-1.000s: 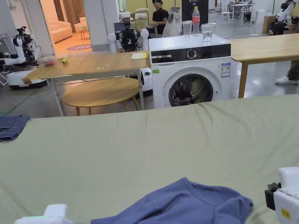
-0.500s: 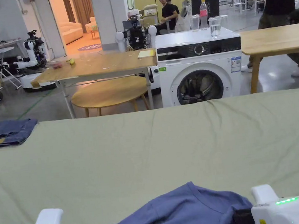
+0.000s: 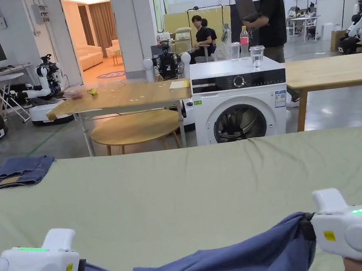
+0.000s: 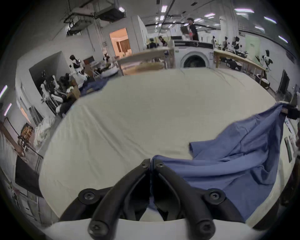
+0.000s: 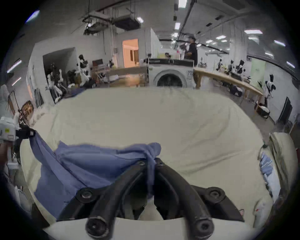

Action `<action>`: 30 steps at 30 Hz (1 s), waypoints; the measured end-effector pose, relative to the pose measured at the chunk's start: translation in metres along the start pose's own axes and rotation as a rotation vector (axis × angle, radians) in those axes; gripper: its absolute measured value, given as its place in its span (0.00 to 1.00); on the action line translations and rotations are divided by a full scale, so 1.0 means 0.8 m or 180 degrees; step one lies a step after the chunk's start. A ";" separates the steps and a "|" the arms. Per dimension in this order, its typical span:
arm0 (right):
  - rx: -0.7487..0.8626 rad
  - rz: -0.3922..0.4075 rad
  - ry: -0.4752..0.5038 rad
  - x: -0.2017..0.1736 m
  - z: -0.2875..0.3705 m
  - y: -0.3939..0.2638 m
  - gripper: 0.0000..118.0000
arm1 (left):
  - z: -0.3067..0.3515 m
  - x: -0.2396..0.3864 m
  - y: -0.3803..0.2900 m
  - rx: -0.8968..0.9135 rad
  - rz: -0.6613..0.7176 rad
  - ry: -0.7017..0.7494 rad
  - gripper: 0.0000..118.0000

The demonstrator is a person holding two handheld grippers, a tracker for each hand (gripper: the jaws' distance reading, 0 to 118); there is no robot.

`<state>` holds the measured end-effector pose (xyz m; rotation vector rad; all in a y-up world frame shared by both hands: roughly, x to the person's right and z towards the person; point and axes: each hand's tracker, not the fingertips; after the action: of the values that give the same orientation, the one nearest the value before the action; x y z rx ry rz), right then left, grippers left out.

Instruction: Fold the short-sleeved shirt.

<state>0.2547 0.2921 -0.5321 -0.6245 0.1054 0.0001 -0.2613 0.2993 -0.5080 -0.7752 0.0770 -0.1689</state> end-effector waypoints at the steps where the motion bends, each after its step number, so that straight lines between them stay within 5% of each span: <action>1: 0.0091 -0.0018 -0.0015 -0.001 0.018 0.013 0.01 | 0.016 -0.007 0.008 0.0081 -0.0033 0.0024 0.00; 15: 0.1187 -0.0171 -0.0373 0.009 0.221 0.214 0.01 | 0.181 -0.107 0.157 0.1121 0.0019 0.0378 0.00; 30: 0.1657 -0.0294 -0.0637 0.013 0.207 0.307 0.01 | 0.188 -0.111 0.292 0.1581 0.0394 0.0375 0.00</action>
<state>0.2735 0.5881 -0.5428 -0.1063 -0.1162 -0.0527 -0.3002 0.5828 -0.5647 -0.2634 0.1866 -0.1089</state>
